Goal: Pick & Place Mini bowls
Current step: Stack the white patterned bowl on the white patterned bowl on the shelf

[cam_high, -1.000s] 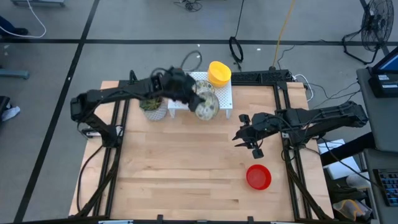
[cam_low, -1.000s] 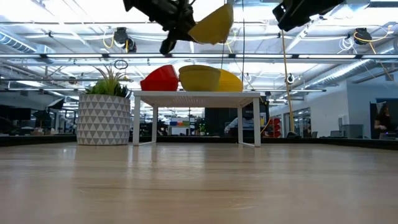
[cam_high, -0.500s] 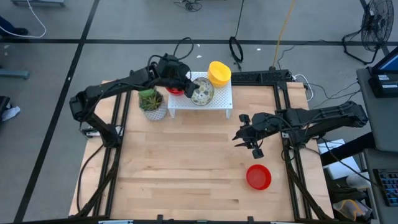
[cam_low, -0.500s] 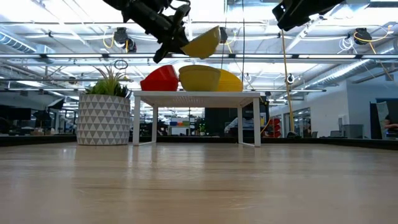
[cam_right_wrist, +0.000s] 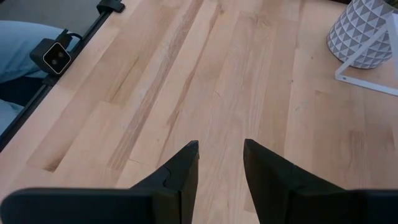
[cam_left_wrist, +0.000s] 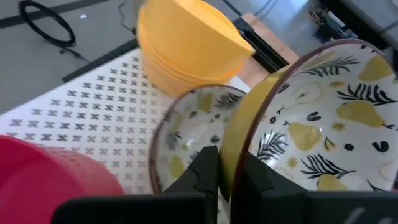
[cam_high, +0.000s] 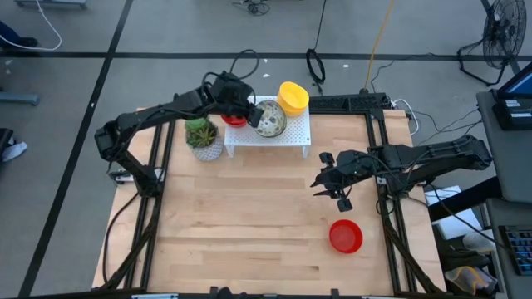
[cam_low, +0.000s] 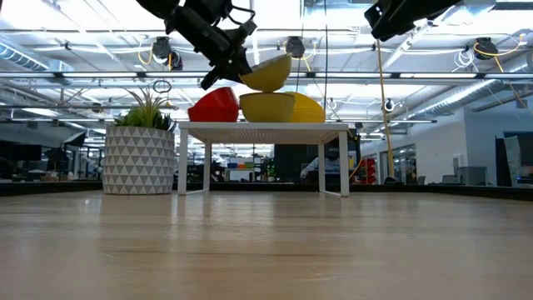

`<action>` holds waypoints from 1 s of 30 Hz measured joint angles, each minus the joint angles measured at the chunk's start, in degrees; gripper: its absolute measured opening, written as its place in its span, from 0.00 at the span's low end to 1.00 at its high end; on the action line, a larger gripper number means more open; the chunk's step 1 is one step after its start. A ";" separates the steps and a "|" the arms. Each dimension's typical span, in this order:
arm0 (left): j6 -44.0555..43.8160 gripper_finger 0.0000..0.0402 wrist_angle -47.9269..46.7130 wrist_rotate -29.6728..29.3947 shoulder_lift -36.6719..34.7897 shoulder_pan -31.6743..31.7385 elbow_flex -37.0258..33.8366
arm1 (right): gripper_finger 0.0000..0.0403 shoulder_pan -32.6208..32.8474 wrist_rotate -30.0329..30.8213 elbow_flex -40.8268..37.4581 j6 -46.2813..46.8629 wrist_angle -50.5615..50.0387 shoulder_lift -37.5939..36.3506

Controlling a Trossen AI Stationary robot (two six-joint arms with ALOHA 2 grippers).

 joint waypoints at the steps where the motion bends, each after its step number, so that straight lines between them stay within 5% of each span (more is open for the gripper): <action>1: -0.01 0.06 -0.04 -0.42 0.00 0.10 0.00 | 0.28 0.00 0.00 0.00 0.00 0.00 0.00; 30: -0.06 0.12 0.17 -9.11 0.75 -0.18 0.02 | 0.28 0.00 0.00 0.00 -0.02 0.92 0.00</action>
